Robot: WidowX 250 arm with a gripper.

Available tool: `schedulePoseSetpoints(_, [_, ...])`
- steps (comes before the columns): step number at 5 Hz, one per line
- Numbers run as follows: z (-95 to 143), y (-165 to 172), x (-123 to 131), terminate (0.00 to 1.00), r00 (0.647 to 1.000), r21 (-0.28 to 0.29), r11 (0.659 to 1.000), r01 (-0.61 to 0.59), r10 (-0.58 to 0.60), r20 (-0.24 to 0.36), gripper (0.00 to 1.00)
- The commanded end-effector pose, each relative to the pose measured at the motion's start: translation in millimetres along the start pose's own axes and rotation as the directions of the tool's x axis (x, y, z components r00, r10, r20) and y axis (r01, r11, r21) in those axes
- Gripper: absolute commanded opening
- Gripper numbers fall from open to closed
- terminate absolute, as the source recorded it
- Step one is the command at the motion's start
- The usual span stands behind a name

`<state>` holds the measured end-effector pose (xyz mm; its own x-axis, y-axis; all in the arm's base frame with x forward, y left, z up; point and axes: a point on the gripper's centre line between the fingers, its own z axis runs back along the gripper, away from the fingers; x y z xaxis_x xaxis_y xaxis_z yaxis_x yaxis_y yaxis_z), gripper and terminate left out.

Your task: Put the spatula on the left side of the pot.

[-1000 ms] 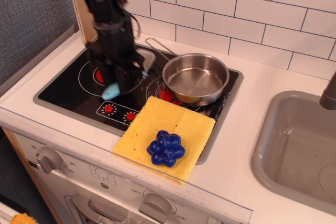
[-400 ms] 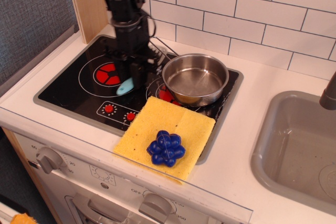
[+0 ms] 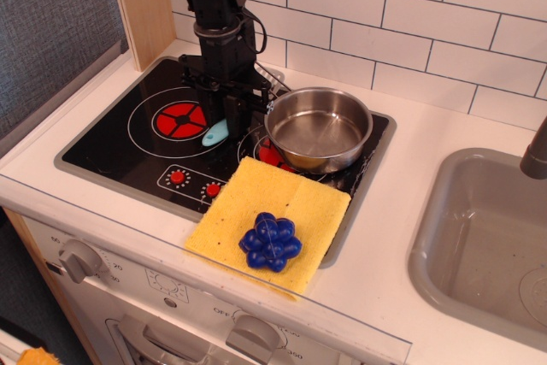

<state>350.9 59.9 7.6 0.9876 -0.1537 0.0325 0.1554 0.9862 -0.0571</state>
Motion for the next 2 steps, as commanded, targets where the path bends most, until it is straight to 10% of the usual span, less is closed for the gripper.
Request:
schedulePoseSetpoints(1, [21,-15,-7,0.0,0.999,0.033,0.999,-0.029,0.028,0.038,1.0])
schedulePoseSetpoints(2, [43,-21,-14,0.0,0.995,0.071,0.997,-0.034,0.027,0.091,1.0])
